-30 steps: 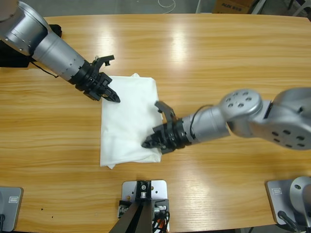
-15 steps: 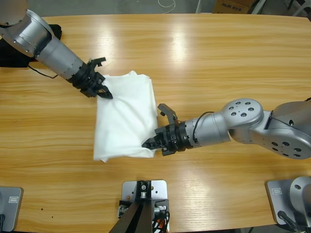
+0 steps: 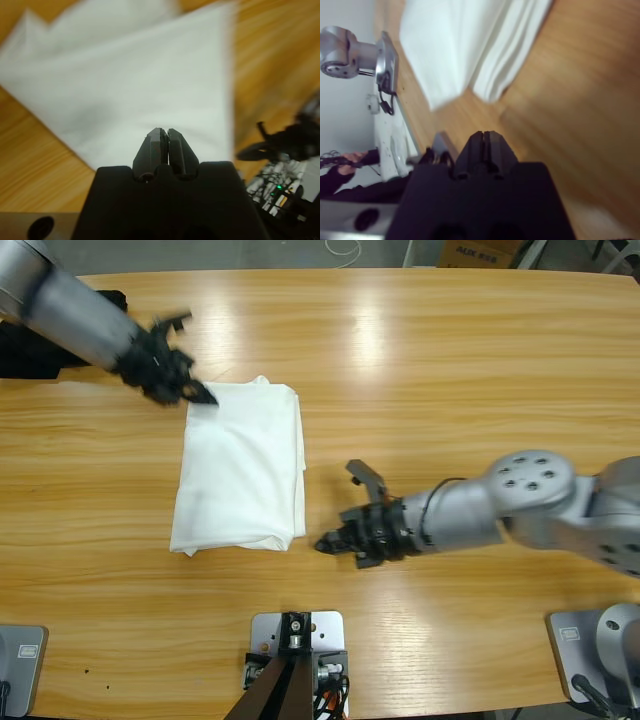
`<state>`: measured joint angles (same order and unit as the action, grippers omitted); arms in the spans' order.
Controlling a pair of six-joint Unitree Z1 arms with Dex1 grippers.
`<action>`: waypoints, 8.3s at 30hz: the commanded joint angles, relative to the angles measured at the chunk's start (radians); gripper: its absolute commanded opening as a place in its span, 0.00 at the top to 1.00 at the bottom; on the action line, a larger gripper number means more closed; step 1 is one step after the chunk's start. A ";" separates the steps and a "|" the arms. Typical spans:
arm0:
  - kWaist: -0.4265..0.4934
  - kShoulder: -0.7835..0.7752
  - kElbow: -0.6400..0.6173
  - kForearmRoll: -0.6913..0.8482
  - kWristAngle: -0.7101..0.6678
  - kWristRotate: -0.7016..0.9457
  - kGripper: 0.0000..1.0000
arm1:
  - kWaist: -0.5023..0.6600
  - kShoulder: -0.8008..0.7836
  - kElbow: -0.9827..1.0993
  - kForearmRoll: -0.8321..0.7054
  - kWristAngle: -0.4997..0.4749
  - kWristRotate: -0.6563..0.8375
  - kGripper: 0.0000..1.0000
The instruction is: Fold clothes
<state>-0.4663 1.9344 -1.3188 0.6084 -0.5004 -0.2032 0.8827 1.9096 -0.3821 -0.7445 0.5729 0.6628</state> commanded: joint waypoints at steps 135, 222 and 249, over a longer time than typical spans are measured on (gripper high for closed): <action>-0.130 -0.678 0.582 0.013 0.390 -0.252 0.00 | -0.132 0.087 -0.663 1.334 -0.516 -1.368 0.01; -0.052 0.325 -0.135 0.221 0.444 0.812 0.00 | -0.212 -0.161 -0.966 1.561 -0.377 -1.293 0.00; -0.272 0.004 -0.111 0.078 0.283 0.807 0.00 | -0.341 -0.278 -0.893 1.587 -0.196 -1.213 0.00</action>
<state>-0.8068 2.0293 -1.3100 0.6807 -0.1578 0.7374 0.6084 1.7187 -1.2928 0.8178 0.2608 -0.5763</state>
